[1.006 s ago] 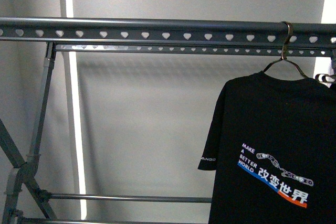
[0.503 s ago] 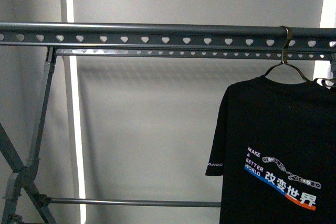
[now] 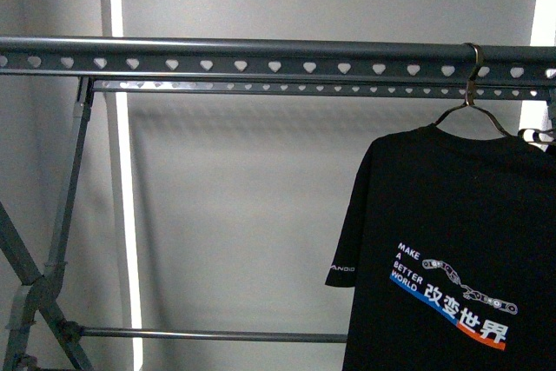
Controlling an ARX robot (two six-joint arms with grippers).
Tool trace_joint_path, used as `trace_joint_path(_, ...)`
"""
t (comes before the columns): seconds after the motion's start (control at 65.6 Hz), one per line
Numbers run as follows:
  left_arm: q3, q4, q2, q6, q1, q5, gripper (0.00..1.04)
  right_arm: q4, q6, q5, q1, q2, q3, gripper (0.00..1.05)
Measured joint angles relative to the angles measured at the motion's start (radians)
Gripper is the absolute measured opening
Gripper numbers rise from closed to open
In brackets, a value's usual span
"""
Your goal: Hang clothes on hanger
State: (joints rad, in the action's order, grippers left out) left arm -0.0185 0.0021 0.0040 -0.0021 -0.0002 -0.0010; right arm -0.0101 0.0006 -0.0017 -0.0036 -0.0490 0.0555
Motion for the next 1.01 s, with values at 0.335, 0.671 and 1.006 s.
trace_joint_path(0.335, 0.000, 0.000, 0.000, 0.000, 0.000, 0.000, 0.04, 0.006, 0.000, 0.000, 0.000, 0.045, -0.049, 0.02)
trace_joint_path(0.671, 0.000, 0.000, 0.000, 0.000, 0.000, 0.000, 0.46, 0.006, -0.001, 0.000, 0.000, 0.045, -0.049, 0.53)
trace_joint_path(1.006, 0.000, 0.000, 0.000, 0.000, 0.000, 0.000, 0.98, 0.006, -0.001, 0.000, 0.000, 0.045, -0.049, 0.97)
